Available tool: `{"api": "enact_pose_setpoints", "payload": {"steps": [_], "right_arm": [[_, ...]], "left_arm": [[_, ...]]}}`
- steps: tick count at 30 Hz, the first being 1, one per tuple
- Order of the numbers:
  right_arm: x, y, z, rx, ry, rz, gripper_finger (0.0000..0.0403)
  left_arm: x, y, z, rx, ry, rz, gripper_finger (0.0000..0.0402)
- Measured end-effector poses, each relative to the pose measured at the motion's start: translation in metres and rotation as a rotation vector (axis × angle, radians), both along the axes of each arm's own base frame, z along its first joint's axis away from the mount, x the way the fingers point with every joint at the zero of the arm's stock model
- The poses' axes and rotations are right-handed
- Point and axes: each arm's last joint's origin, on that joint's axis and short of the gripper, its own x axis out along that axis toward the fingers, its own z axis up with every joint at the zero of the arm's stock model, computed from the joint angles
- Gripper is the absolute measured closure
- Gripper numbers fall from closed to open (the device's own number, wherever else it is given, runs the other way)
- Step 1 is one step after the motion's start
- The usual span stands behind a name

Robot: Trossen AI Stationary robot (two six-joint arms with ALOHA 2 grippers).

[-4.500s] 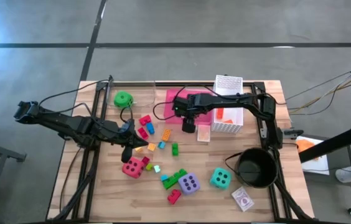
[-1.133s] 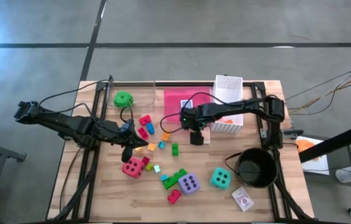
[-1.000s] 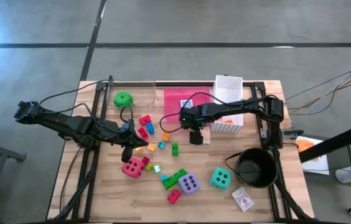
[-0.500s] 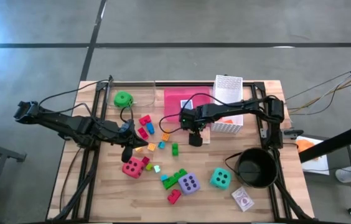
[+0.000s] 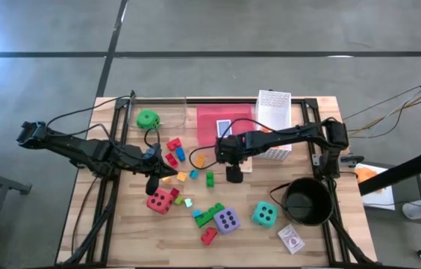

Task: Pick & Place Toys
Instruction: Put the small light green game piece into the white bin

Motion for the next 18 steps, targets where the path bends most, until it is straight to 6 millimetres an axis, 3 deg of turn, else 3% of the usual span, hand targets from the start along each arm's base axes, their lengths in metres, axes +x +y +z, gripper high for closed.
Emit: {"api": "enact_pose_setpoints", "payload": {"steps": [18], "right_arm": [[0.0004,-0.0027,-0.0095,-0.132,0.037,0.072,0.0157]], "left_arm": [[0.0000,0.0001,-0.0001,-0.007,0.001,0.004,0.0392]]}}
